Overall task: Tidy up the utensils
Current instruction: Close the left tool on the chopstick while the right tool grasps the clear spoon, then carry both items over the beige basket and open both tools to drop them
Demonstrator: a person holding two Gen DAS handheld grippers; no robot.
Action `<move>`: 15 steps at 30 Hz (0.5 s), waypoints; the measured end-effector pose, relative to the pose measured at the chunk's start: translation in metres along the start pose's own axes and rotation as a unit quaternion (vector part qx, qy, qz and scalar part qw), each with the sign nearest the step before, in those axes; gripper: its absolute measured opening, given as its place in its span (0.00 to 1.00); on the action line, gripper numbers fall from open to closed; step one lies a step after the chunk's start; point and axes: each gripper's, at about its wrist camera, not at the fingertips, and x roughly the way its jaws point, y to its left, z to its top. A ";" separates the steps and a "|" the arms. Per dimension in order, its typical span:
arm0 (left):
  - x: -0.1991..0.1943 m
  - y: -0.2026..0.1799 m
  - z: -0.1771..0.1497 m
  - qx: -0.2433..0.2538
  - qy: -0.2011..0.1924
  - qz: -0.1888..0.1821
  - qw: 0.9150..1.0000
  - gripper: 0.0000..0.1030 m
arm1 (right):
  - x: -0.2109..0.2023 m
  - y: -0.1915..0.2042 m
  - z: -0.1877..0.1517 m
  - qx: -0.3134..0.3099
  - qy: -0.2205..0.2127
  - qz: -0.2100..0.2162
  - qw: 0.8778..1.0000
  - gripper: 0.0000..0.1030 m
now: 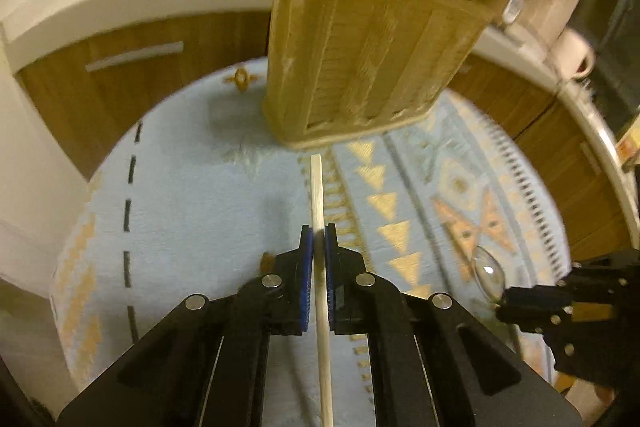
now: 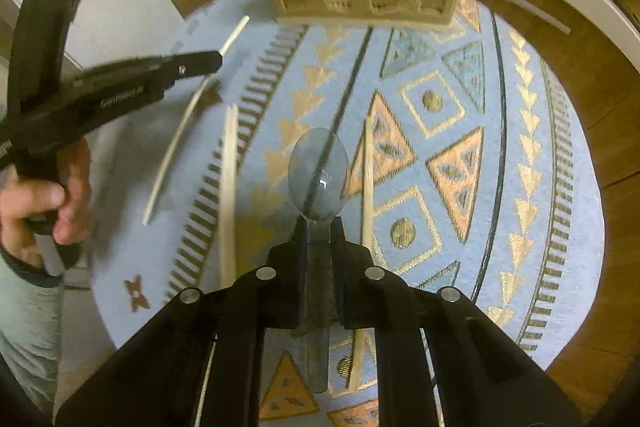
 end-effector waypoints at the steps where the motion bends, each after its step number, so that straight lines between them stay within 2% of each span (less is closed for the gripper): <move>1: -0.007 -0.004 0.000 0.001 -0.016 -0.008 1.000 0.04 | -0.007 -0.001 0.000 -0.003 -0.016 0.008 1.000 0.09; 4: -0.031 -0.006 0.004 0.001 -0.066 -0.038 0.997 0.04 | -0.026 -0.001 -0.001 -0.005 -0.056 0.030 0.998 0.09; 8: -0.072 -0.007 0.011 -0.003 -0.144 -0.085 0.986 0.04 | -0.055 -0.006 0.001 -0.008 -0.126 0.062 0.990 0.09; 11: -0.093 -0.016 0.020 0.001 -0.190 -0.095 0.977 0.04 | -0.078 -0.007 0.011 -0.012 -0.181 0.076 0.981 0.09; 15: -0.117 -0.027 0.046 0.013 -0.248 -0.096 0.964 0.04 | -0.109 -0.010 0.038 -0.021 -0.243 0.062 0.968 0.09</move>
